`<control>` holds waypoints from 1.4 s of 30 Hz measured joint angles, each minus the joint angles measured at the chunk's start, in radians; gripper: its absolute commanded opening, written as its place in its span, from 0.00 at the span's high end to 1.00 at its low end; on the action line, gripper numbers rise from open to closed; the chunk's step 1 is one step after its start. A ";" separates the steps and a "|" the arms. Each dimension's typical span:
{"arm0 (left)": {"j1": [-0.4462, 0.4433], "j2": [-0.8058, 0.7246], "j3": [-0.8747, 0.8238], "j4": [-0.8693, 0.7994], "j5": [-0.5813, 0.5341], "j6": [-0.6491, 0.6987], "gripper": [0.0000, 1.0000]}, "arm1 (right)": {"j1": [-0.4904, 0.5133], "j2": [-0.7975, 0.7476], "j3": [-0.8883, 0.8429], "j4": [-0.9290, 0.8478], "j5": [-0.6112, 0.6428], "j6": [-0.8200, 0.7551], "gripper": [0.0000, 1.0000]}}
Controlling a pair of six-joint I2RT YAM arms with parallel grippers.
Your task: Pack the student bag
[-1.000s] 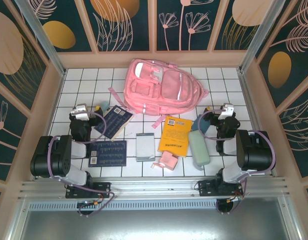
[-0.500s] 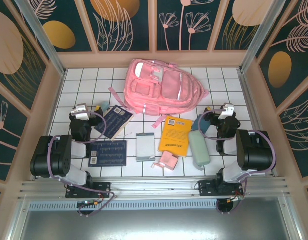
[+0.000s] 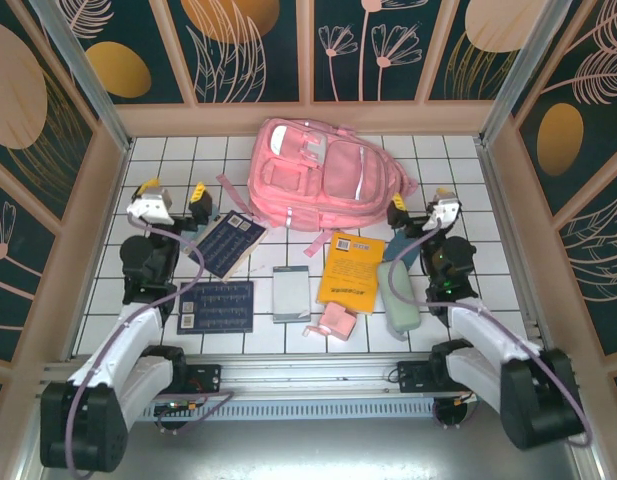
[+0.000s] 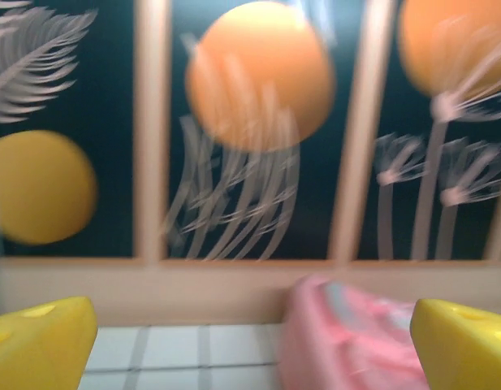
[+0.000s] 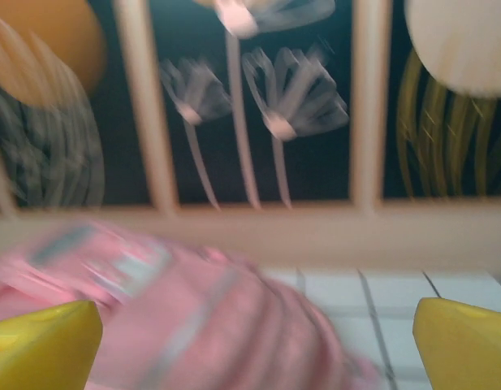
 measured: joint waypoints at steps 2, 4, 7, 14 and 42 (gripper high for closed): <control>-0.068 -0.011 0.114 -0.130 -0.003 -0.056 0.01 | 0.117 -0.062 0.076 -0.074 0.020 0.008 0.01; -0.143 -0.011 0.233 -0.275 -0.011 -0.093 0.01 | 0.227 -0.084 0.171 -0.174 0.060 0.022 0.01; -0.244 0.005 0.412 -0.511 -0.028 -0.134 0.01 | 0.375 -0.050 0.397 -0.402 0.163 0.051 0.01; -0.259 0.088 0.621 -0.838 -0.103 -0.318 0.01 | 0.225 0.073 0.818 -0.827 0.152 0.263 0.01; -0.259 0.530 0.668 -0.920 0.108 -0.551 0.13 | -0.199 0.955 1.043 -1.070 -0.338 0.569 0.43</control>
